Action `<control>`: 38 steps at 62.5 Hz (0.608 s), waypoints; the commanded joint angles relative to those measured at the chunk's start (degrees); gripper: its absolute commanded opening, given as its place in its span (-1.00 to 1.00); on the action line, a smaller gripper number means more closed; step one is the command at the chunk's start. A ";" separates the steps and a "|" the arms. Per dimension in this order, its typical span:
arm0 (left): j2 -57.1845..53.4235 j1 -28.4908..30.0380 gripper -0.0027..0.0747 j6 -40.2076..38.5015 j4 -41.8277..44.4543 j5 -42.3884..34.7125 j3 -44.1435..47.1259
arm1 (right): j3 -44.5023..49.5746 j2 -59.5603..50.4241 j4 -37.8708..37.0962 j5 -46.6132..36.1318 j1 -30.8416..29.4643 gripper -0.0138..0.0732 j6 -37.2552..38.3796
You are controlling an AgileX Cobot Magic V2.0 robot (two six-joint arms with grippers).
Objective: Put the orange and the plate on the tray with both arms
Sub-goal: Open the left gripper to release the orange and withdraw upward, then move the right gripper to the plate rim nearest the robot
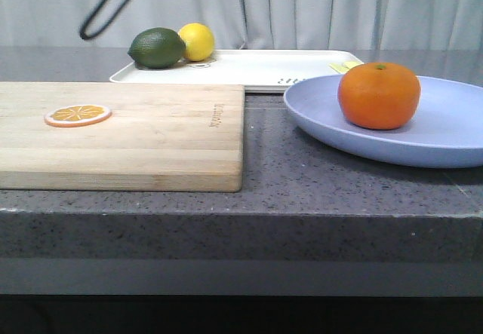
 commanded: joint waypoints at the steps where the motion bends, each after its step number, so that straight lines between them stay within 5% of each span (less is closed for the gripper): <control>1: -7.95 1.23 0.86 -0.90 -0.09 -2.82 1.65 | -2.06 0.81 -0.44 -3.08 -0.30 0.48 -0.28; 38: -43.00 12.87 0.86 -1.43 -0.33 -7.10 42.45 | -2.06 0.81 -0.44 -2.69 -0.30 0.48 -0.28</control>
